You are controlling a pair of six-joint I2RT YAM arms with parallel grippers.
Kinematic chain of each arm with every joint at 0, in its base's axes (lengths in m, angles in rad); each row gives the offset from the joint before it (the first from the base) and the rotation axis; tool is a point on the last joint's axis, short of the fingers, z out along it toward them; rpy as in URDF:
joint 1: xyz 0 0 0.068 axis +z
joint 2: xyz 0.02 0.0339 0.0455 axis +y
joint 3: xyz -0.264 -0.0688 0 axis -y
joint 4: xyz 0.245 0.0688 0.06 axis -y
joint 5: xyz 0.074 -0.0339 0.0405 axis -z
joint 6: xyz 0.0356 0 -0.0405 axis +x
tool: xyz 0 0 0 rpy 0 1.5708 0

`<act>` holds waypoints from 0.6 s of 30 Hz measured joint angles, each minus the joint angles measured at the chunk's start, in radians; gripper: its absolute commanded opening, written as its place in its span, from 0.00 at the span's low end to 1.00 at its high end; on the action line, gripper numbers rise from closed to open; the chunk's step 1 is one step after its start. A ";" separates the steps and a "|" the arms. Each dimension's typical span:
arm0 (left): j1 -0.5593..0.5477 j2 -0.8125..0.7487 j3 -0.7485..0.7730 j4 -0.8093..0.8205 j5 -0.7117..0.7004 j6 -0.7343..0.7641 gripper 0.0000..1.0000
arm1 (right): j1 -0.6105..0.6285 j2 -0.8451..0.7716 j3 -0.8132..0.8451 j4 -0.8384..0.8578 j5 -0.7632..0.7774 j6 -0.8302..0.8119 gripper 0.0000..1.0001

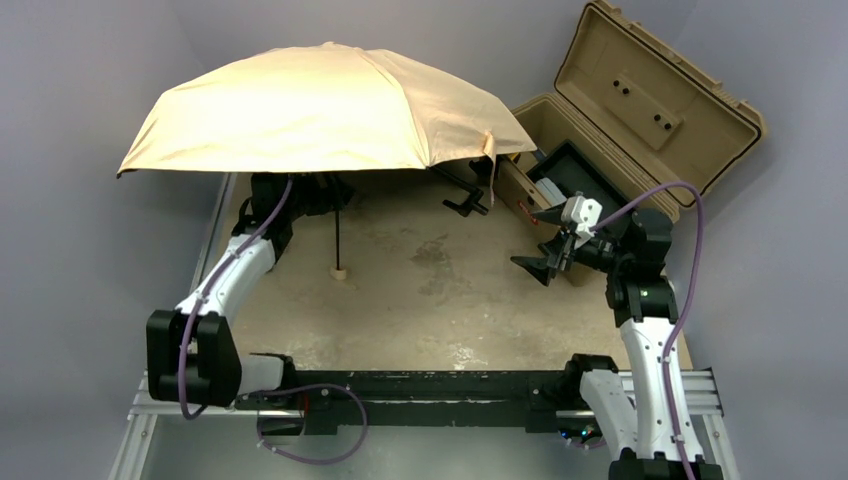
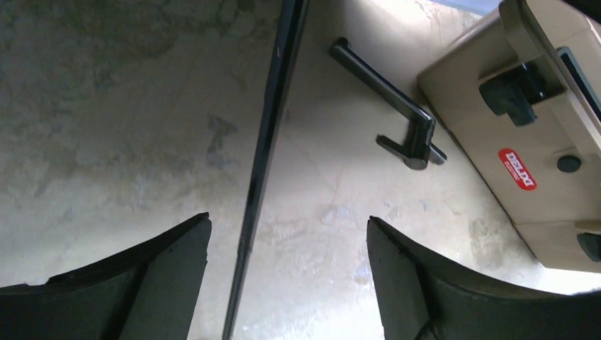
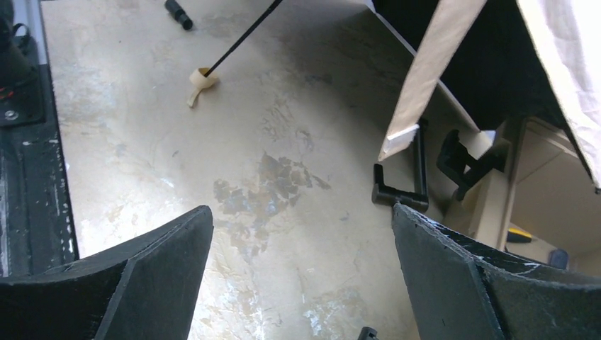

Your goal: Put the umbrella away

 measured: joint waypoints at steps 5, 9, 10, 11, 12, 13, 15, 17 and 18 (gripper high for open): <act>0.008 0.136 0.124 0.013 0.026 0.056 0.54 | 0.000 0.000 -0.017 -0.019 -0.050 -0.048 0.93; 0.013 0.225 0.175 0.033 0.083 0.081 0.29 | 0.000 0.000 -0.019 -0.022 -0.059 -0.066 0.93; 0.013 0.238 0.179 0.037 0.094 0.082 0.16 | 0.000 0.000 -0.019 -0.022 -0.060 -0.069 0.93; 0.013 0.251 0.180 0.040 0.106 0.085 0.04 | 0.000 0.001 -0.019 -0.022 -0.061 -0.072 0.93; 0.014 0.262 0.180 0.041 0.116 0.089 0.00 | 0.000 0.001 -0.019 -0.022 -0.063 -0.074 0.93; 0.014 0.270 0.180 0.042 0.127 0.089 0.00 | 0.000 0.002 -0.019 -0.022 -0.068 -0.076 0.93; 0.012 0.275 0.182 0.059 0.158 0.121 0.00 | 0.000 0.002 -0.019 -0.023 -0.073 -0.078 0.93; 0.013 0.269 0.183 0.066 0.171 0.119 0.00 | 0.000 0.002 -0.019 -0.026 -0.078 -0.081 0.93; 0.013 0.264 0.183 0.064 0.173 0.119 0.00 | 0.000 0.002 -0.019 -0.028 -0.084 -0.083 0.93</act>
